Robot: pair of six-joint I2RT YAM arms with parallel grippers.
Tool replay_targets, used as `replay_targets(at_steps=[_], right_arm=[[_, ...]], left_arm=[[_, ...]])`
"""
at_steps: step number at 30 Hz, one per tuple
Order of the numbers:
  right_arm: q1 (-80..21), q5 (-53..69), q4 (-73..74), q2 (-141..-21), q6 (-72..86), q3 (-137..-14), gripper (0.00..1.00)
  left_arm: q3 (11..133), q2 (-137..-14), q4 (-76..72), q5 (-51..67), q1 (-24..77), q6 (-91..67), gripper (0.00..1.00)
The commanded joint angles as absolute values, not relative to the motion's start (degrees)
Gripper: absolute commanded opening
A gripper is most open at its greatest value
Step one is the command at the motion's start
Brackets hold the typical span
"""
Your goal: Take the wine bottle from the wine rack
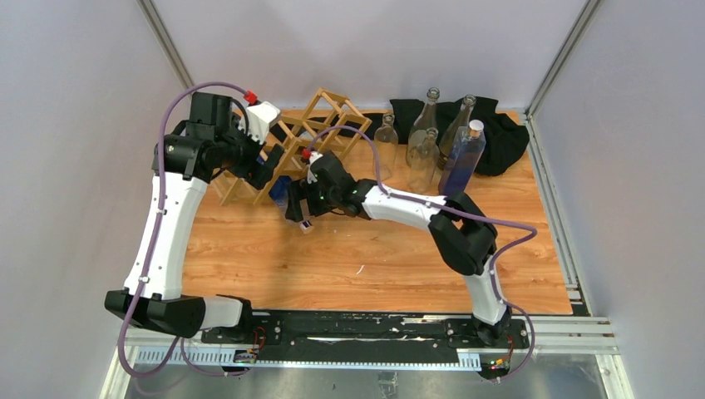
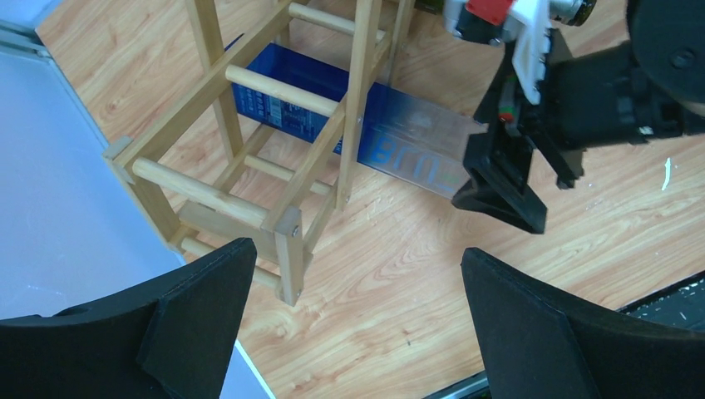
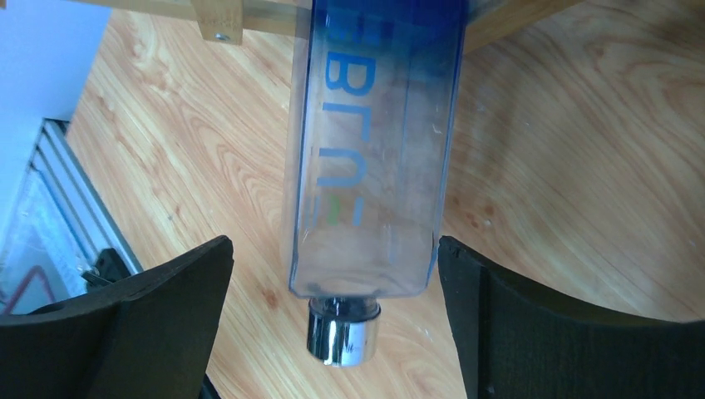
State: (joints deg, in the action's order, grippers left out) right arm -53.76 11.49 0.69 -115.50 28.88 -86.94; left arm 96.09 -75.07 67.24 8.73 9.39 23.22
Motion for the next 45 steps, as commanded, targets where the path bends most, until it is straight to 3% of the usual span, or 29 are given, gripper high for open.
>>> replay_targets(at_steps=[1, 18, 24, 28, 39, 43, 45], right_arm=[[-51.81, 16.61, -3.3, -120.05, 34.1, -90.17, 0.96], [-51.06, 17.54, -12.97, -127.72, 41.45, -92.45, 0.96], [-51.06, 17.29, -16.86, -127.15, 42.31, -90.1, 0.8], [-51.06, 17.61, -17.13, -127.67, 42.75, -90.26, 0.74], [-51.31, 19.12, -17.29, -129.53, 43.59, -90.61, 0.81], [-51.28, 19.18, -17.88, -129.15, 43.74, -90.09, 0.72], [-51.32, 18.86, -19.15, -128.22, 43.67, -88.83, 0.62]], left_arm=[[95.19, -73.84, 67.06, 8.87, 8.96, 24.1, 1.0], [93.87, -73.44, 66.96, 8.63, 8.97, 25.47, 1.0], [93.07, -72.58, 66.97, 9.28, 8.96, 26.44, 1.0], [92.1, -71.92, 66.97, 9.78, 8.96, 27.09, 1.0], [91.84, -71.06, 66.97, 10.11, 8.96, 27.84, 1.0], [92.01, -71.04, 67.02, 10.12, 8.96, 28.09, 1.0], [92.02, -71.03, 66.97, 9.92, 8.96, 28.38, 1.0]])
